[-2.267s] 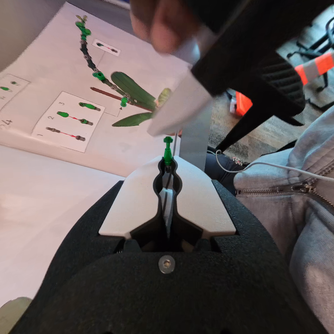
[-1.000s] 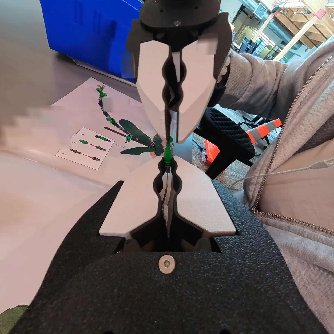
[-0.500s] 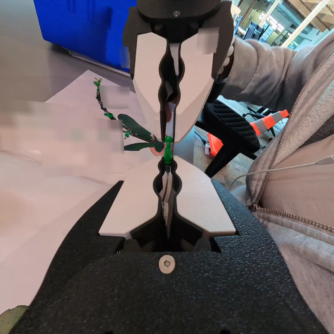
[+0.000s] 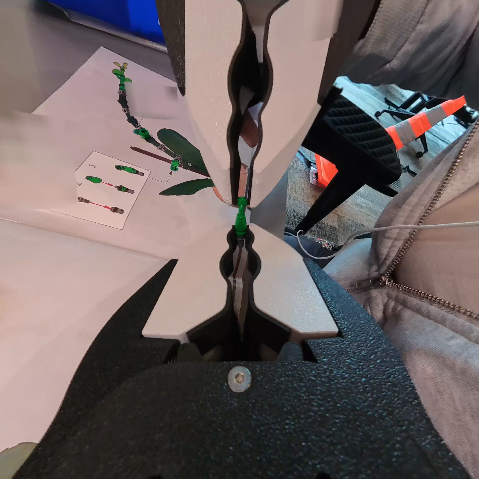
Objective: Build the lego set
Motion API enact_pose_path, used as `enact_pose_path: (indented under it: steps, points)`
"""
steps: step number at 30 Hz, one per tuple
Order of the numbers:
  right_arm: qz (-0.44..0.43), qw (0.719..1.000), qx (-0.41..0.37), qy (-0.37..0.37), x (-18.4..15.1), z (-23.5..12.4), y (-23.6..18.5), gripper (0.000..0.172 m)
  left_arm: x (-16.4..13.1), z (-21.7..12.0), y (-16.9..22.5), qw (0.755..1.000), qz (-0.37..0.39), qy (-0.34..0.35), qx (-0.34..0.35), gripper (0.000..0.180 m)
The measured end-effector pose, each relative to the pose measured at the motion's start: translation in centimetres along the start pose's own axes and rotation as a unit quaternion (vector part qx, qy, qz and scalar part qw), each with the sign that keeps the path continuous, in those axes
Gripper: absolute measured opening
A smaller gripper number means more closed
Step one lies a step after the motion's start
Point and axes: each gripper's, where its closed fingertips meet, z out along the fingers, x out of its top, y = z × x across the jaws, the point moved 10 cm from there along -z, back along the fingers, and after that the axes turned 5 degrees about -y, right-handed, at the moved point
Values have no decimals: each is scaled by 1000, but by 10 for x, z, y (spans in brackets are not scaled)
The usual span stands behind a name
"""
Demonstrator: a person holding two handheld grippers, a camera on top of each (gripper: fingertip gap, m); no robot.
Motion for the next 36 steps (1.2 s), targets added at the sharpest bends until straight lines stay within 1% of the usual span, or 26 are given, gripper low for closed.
enact_pose_path:
  steps: [10,17,36]
  points:
    - [-1,999,-6,-32,-7,7,-3,5,-1,9,4,998,20,-55,15,4]
    - [1,999,-7,-42,-9,11,-4,5,-2,12,5,996,30,-78,23,4]
    - [4,999,-7,-45,-9,13,-6,5,-3,12,6,996,33,-80,26,4]
